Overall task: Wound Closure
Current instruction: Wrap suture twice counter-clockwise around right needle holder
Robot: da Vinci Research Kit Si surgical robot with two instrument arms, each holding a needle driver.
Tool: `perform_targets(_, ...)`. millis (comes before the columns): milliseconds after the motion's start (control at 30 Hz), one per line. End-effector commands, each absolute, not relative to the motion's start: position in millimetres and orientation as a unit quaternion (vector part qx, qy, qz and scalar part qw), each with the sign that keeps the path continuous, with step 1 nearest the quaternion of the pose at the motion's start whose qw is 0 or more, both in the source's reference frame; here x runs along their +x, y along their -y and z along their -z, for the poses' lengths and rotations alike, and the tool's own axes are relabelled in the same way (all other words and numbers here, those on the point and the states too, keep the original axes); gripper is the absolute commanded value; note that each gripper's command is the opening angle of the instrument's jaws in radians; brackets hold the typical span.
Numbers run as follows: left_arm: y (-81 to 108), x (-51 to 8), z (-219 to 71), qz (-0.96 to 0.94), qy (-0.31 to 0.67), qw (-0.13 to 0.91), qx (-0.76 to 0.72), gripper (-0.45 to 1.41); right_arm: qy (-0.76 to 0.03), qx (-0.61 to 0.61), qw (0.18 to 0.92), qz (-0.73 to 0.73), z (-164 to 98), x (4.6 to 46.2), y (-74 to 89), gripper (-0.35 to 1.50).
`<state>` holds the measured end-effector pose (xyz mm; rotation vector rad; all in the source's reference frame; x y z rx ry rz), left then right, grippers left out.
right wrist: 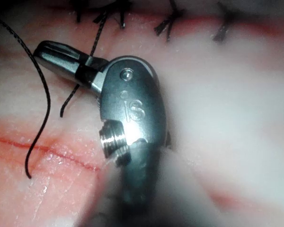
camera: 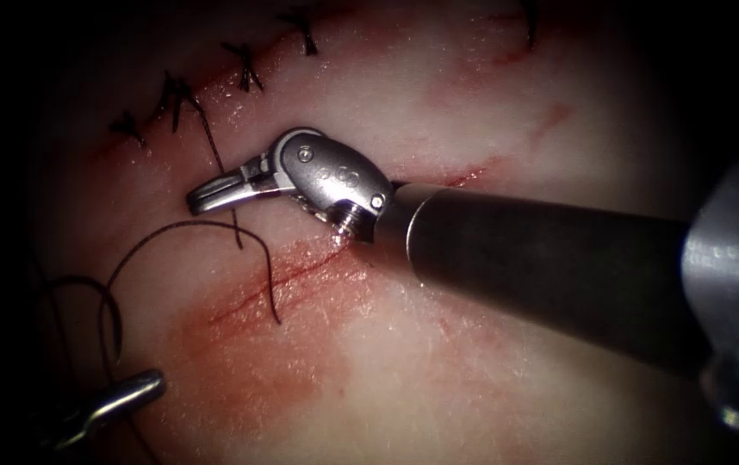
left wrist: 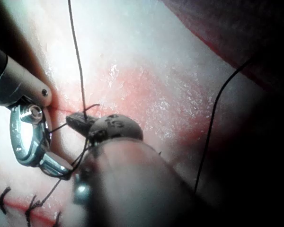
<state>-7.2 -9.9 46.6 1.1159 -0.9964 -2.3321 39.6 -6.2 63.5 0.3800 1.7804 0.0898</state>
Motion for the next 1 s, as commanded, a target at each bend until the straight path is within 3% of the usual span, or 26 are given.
perform_targets(33, 8.8, -7.5, -47.5, 0.825, 0.352, 0.182, 0.404, -0.45, -0.777, 0.172, 0.605, -0.035, -62.8, 40.6, 7.0, -0.35)
perform_targets(800, 4.1, -9.8, -57.2, 0.841, 0.312, 0.15, 0.416, -0.45, -0.818, 0.199, 0.532, -0.09, -58.4, 40.3, 9.4, -0.35)
perform_targets(833, 4.1, -10.2, -57.3, 0.841, 0.311, 0.152, 0.417, -0.45, -0.816, 0.195, 0.536, -0.096, -58.4, 40.4, 9.4, -0.06)
perform_targets(867, 4.1, -10.2, -57.3, 0.841, 0.311, 0.152, 0.417, -0.45, -0.816, 0.195, 0.536, -0.096, -58.4, 40.4, 9.4, -0.06)
perform_targets(900, 4.5, -11.8, -57.4, 0.843, 0.304, 0.158, 0.415, -0.45, -0.809, 0.185, 0.547, -0.111, -58.2, 40.8, 9.1, 0.53)
perform_targets(933, 4.5, -11.8, -57.4, 0.843, 0.304, 0.158, 0.415, -0.45, -0.809, 0.185, 0.547, -0.111, -58.2, 40.8, 9.1, 0.53)
perform_targets(967, 4.9, -12.8, -57.5, 0.844, 0.299, 0.163, 0.414, -0.45, -0.805, 0.179, 0.553, -0.121, -58.3, 41.0, 8.8, 0.81)
perform_targets(1000, 5.2, -13.2, -57.5, 0.845, 0.297, 0.165, 0.414, -0.45, -0.802, 0.175, 0.557, -0.126, -58.3, 41.0, 8.7, 0.93)
